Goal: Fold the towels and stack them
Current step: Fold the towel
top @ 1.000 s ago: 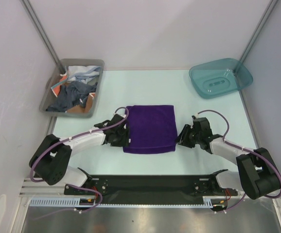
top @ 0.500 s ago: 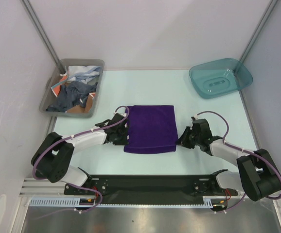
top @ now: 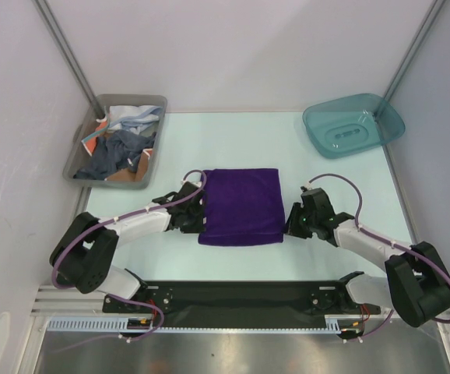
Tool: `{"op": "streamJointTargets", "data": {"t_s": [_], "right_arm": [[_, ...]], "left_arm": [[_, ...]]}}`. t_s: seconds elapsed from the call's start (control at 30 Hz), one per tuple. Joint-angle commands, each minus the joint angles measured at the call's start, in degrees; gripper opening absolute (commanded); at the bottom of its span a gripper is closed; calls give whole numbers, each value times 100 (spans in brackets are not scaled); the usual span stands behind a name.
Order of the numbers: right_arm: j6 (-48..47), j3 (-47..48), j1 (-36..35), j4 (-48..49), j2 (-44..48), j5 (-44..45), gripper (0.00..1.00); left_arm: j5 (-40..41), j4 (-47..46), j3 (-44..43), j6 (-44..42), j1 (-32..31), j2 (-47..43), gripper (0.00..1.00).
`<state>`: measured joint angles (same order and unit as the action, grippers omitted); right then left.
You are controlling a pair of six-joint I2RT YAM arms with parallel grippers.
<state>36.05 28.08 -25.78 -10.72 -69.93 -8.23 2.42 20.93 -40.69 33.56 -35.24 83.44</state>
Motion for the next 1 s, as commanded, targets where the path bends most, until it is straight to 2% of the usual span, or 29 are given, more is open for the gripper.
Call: {"op": "streamJointTargets", "data": {"t_s": [0.0,0.17,0.43,0.53,0.67,0.77,0.97], "right_arm": [[-72,84,-32,-150,164,85,22],[-125,-74,-68,-97,-90,120,16],[-186,-39,-129,-228,-56,383,19],[-152,66,-138,-290,163,244,26],[51,154,-138,-317,366,155,27],[182,172,-129,-221,384,58,29],[402,84,-129,166,305,-65,33]], "left_arm": [[400,429,17,54,70,-134,0],[444,456,34,72,62,-205,0],[374,465,26,72,61,-258,0],[418,561,-36,72,62,-284,11],[532,780,-255,10,70,-477,46],[515,843,-404,-42,97,-583,52],[-65,466,-229,1,281,-636,50]]}}
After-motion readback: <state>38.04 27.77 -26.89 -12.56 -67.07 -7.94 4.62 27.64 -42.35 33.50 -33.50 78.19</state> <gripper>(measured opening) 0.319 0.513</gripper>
